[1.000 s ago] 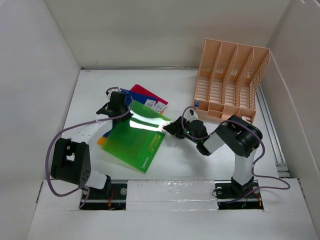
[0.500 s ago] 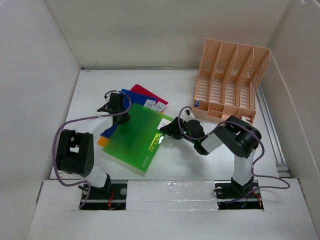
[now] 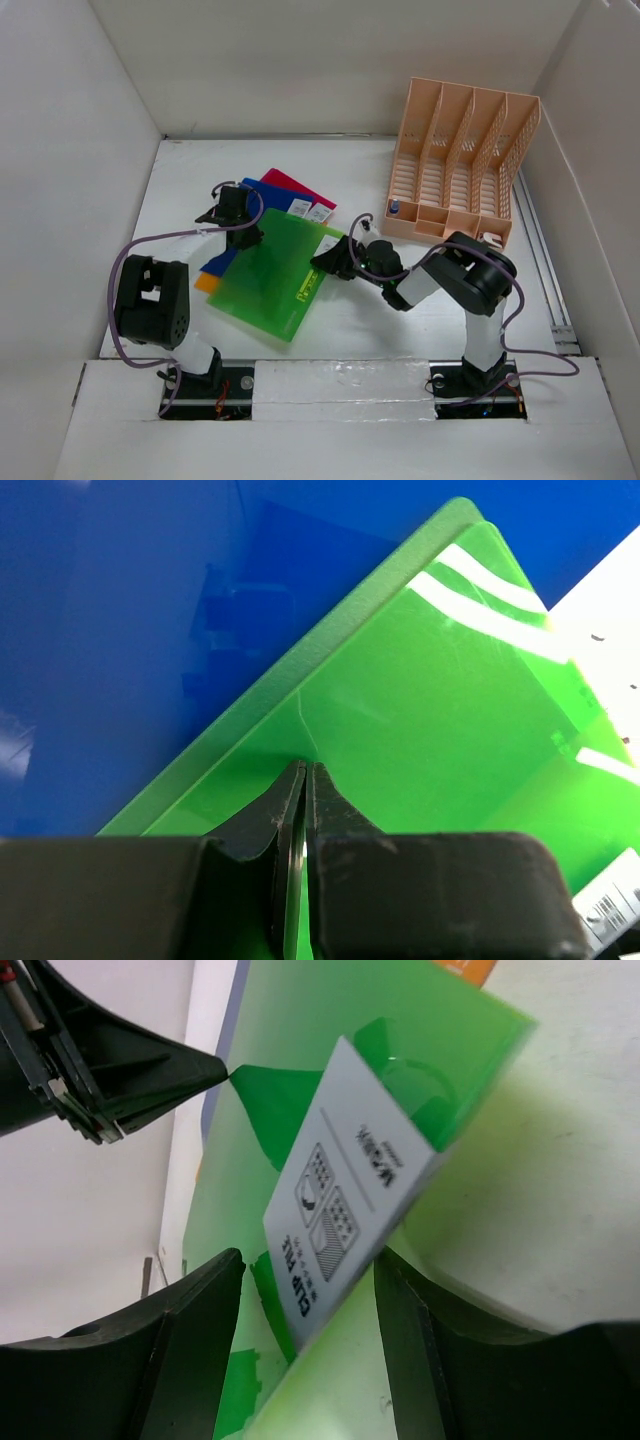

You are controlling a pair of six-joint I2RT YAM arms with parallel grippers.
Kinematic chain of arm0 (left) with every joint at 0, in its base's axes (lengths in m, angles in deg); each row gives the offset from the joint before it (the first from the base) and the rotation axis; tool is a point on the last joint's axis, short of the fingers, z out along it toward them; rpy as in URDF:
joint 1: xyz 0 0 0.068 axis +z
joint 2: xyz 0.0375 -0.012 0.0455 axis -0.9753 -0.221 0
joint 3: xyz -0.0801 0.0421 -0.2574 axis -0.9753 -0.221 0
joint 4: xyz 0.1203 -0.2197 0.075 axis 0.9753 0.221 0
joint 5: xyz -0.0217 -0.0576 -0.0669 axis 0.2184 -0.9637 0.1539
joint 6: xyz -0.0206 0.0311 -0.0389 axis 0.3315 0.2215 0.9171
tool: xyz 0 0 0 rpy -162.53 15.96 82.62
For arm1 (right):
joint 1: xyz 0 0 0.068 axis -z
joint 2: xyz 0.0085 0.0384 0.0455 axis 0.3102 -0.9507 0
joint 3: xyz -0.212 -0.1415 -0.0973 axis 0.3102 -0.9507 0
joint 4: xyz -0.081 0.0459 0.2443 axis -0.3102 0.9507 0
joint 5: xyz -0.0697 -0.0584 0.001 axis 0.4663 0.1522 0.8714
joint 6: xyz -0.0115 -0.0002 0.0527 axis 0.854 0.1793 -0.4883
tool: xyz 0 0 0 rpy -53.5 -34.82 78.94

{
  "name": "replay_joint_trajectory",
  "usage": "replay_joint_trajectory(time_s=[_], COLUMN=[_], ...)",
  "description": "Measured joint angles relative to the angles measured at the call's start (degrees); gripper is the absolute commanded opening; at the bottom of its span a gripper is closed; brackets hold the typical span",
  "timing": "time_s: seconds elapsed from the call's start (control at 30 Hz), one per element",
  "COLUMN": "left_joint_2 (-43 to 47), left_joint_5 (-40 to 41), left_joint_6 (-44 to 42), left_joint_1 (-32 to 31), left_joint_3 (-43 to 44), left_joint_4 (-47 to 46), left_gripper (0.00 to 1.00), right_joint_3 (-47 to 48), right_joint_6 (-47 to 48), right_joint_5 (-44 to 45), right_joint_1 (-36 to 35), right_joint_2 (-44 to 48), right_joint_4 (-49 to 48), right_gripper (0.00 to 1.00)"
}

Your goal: Organize the desk

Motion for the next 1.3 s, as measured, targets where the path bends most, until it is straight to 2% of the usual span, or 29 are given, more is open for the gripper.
replay_joint_trajectory(time_s=[0.17,0.33,0.43,0.47,0.57,0.67,0.83,1.13,1.2,1.23,1.3], left_joint_2=[0.39,1.42,2.23,2.34,2.89,3.58,8.37,27.61,29.77,30.77,32.63], left_joint_5=[-1.88,-3.85,-4.74,-5.03,-5.92,-6.78,-7.89,-8.20,-8.41,-8.41,-8.33], left_joint_6=[0.00,0.00,0.00,0.00,0.00,0.00,0.00,1.27,1.53,1.62,1.60], left_joint_1=[0.00,0.00,0.00,0.00,0.00,0.00,0.00,0.00,0.00,0.00,0.00], left_joint_3=[-0.22,-0.57,-0.74,-0.74,-0.74,-0.74,-0.74,-0.68,-0.68,-0.68,-0.68], left_joint_4=[-0.59,-1.11,-1.33,-1.42,-1.46,-1.46,-1.40,-5.68,-6.36,-6.40,-6.51], left_gripper=[0.00,0.00,0.00,0.00,0.00,0.00,0.00,0.01,0.05,0.16,0.28], right_joint_3=[1.36,1.36,1.38,1.38,1.38,0.92,0.31,5.90,8.04,8.85,10.51], right_joint_6=[-0.55,-2.03,-3.56,-4.02,-6.23,-6.03,-3.26,7.93,10.64,11.65,13.66], right_joint_5=[-0.35,-0.55,-0.68,-0.70,-0.90,-0.87,0.11,7.13,8.83,9.55,10.71], right_joint_1=[-0.90,-1.11,-1.11,-1.11,-1.11,-1.11,-1.88,-7.96,-9.20,-9.68,-10.47], right_joint_2=[-1.75,-4.22,-4.83,-4.83,-4.59,-3.21,3.32,17.57,19.30,20.04,21.75], right_joint_4=[-1.27,-3.98,-5.97,-6.86,-8.85,-8.39,-2.29,19.06,23.39,25.05,28.79], right_gripper=[0.58,0.44,0.29,0.19,0.06,0.00,0.00,0.00,0.00,0.00,0.00])
